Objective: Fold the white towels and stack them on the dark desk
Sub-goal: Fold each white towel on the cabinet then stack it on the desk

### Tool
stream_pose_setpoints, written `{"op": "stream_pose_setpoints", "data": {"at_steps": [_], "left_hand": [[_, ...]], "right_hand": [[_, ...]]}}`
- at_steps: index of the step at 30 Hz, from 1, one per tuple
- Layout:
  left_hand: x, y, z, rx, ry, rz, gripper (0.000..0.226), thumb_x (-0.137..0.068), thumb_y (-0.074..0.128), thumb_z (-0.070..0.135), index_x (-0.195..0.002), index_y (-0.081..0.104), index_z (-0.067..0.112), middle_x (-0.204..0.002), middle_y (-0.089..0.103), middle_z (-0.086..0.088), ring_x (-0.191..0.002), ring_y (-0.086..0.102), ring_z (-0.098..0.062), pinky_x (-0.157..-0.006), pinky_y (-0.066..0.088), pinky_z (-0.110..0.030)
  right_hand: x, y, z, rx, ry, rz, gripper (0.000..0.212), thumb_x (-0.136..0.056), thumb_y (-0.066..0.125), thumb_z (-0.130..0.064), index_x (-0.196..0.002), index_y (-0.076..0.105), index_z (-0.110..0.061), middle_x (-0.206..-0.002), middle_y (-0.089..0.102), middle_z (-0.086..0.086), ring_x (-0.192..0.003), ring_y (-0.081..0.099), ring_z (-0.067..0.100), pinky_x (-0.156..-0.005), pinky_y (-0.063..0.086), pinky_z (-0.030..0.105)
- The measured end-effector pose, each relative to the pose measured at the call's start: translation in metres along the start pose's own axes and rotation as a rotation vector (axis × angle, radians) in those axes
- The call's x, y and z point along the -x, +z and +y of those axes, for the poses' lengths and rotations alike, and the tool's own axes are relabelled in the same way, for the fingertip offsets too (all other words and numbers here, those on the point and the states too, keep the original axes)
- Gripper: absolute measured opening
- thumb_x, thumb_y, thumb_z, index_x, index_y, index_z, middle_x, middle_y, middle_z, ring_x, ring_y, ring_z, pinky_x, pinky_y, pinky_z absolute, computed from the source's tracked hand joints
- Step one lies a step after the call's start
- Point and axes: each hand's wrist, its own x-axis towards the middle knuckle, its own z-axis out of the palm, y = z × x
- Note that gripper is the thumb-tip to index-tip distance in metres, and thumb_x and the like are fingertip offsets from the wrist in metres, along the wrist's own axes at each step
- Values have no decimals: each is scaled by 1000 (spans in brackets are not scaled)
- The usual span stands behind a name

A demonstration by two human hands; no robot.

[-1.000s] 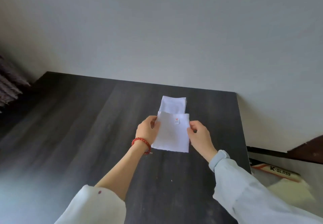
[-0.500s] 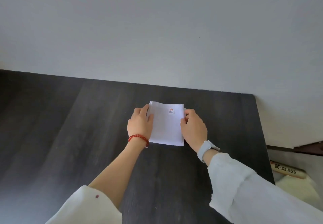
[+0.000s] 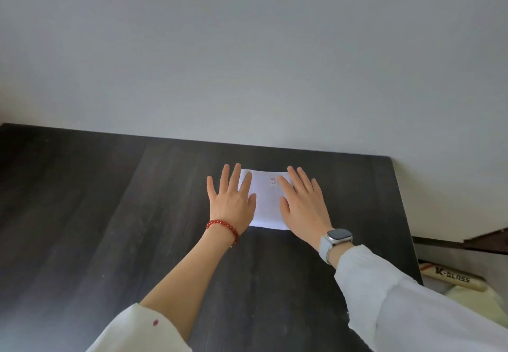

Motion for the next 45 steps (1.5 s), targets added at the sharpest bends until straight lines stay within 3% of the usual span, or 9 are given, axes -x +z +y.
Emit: {"op": "stream_pose_setpoints", "data": {"at_steps": [5, 10, 14, 24, 27, 29, 32, 37, 45], "left_hand": [[73, -51, 6, 179, 41, 214, 47, -96, 35, 30, -143, 28, 23, -155, 13, -2, -143, 5, -22, -114, 3, -45], [173, -70, 16, 380, 141, 528, 35, -79, 57, 17, -112, 62, 10, -119, 62, -12, -113, 57, -33, -93, 42, -49], [267, -76, 50, 458, 246, 552, 33, -80, 49, 23, -104, 66, 9, -106, 67, -8, -99, 64, -29, -84, 48, -43], [450, -45, 215, 594, 565, 320, 34, -85, 60, 14, -118, 60, 8, -114, 63, -12, -105, 57, -34, -91, 42, -45], [504, -39, 306, 547, 774, 235, 40, -84, 45, 28, -113, 63, 9, -106, 66, -13, -94, 62, -36, -83, 48, -46], [549, -34, 374, 551, 900, 176, 47, -80, 37, 34, -110, 64, 9, -105, 67, -12, -92, 63, -35, -80, 49, -47], [634, -21, 484, 556, 1085, 113, 42, -82, 43, 30, -111, 64, 8, -106, 66, -12, -96, 62, -35, -83, 48, -45], [812, 15, 662, 561, 1401, -47, 45, -86, 39, 30, -123, 56, 11, -121, 60, -8, -111, 55, -28, -92, 40, -40], [1045, 47, 858, 497, 1760, -229, 36, -93, 46, 22, -127, 52, 13, -125, 57, -5, -114, 52, -22, -98, 36, -34]], "right_hand": [[64, -48, -19, -64, -31, 129, 46, -98, 32, -27, -143, 26, -20, -153, 22, 3, -142, 16, 22, -116, 13, 37], [177, -87, -36, -165, -48, 494, 30, -86, 53, -12, -115, 60, -9, -116, 63, 7, -109, 59, 27, -95, 45, 39], [298, -93, -33, -239, 44, 578, 37, -86, 38, -23, -109, 63, -9, -109, 66, 6, -102, 62, 25, -88, 48, 37], [606, -66, 55, -251, 503, 577, 33, -82, 45, -17, -108, 63, -8, -104, 67, 10, -95, 63, 30, -80, 50, 38], [713, -53, 96, -278, 678, 610, 35, -84, 40, -21, -105, 65, -8, -97, 69, 11, -86, 65, 33, -72, 52, 38], [791, -44, 125, -281, 822, 650, 34, -89, 39, -20, -113, 62, -10, -107, 66, 9, -98, 61, 31, -82, 48, 38], [918, -28, 166, -287, 995, 697, 31, -94, 44, -14, -122, 56, -11, -120, 61, 6, -112, 54, 26, -92, 42, 36], [1137, -8, 214, -236, 1286, 731, 32, -94, 42, -16, -123, 55, -14, -122, 60, 3, -113, 54, 21, -95, 42, 35], [1402, 18, 269, -210, 1728, 746, 32, -94, 43, -17, -123, 55, -13, -122, 60, 6, -112, 55, 23, -95, 44, 37]]}}
